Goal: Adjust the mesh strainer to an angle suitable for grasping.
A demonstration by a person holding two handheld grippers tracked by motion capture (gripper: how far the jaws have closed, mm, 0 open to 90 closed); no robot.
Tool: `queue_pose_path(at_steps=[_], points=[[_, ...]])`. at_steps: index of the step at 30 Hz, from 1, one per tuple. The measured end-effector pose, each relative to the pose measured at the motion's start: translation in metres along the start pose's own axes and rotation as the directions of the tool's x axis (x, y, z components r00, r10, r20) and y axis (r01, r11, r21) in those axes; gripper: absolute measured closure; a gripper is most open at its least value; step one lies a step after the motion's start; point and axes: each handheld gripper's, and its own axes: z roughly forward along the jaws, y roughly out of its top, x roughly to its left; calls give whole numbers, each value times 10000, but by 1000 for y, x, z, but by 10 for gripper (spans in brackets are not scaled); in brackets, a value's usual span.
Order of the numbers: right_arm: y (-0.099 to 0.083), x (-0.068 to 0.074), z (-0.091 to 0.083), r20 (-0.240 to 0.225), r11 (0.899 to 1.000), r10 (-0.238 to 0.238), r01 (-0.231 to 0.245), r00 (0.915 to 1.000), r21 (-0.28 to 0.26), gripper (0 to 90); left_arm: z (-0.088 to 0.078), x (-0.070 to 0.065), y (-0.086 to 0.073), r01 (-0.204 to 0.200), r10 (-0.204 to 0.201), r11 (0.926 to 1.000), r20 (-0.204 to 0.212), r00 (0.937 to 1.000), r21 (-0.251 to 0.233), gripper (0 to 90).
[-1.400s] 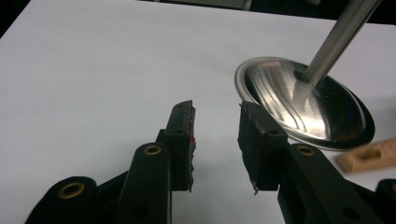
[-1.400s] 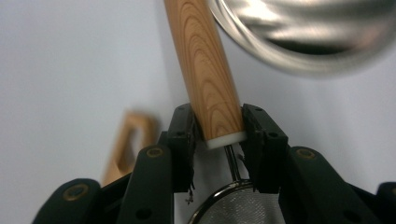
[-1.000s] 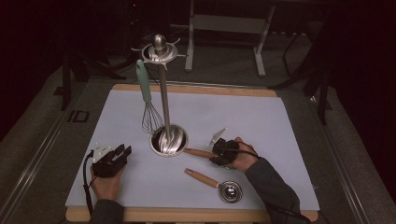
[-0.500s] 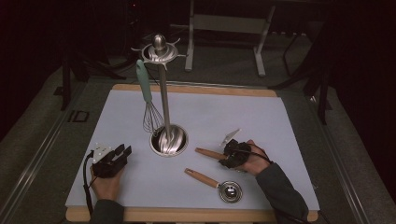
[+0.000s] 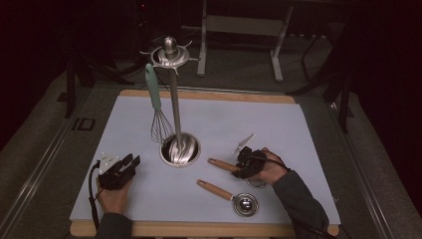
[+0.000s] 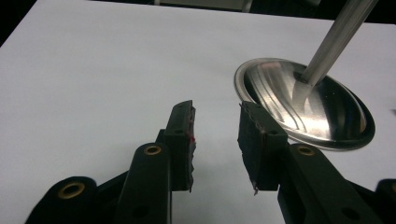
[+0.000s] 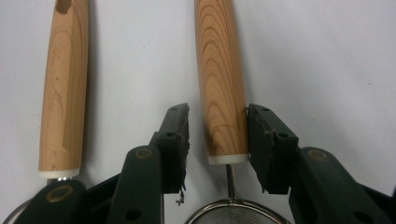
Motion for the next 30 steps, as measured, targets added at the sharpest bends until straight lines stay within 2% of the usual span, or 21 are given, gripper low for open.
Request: queue_pose_path(at_steps=[7, 10, 13, 16, 20, 27, 30], points=[[3, 0, 2, -268, 9995, -95, 103, 9996, 287, 612, 0, 0, 0, 26, -26, 10000, 6, 10000, -5, 659], [6, 0, 3, -192, 9976, -184, 197, 9996, 667, 627, 0, 0, 0, 10, -10, 10000, 6, 10000, -9, 658], [8, -3, 5, -275, 9954, -74, 100, 9996, 955, 642, 0, 0, 0, 34, -34, 10000, 17, 10000, -4, 658], [9, -6, 8, -555, 9923, 111, -41, 9984, 1240, 659, 0, 0, 0, 43, -43, 10000, 21, 10000, -3, 658], [12, -6, 8, -767, 9890, 136, -21, 9970, 1479, 660, 0, 0, 0, 17, -18, 10000, 16, 10000, 45, 657], [19, -7, 11, -650, 9789, 326, -187, 9974, 2036, 708, 0, 0, 0, 35, -35, 10000, 33, 10000, 20, 657], [20, -5, 11, -484, 9778, 341, -233, 9982, 2081, 711, 0, 0, 0, 54, -54, 10000, 44, 10000, 25, 657]])
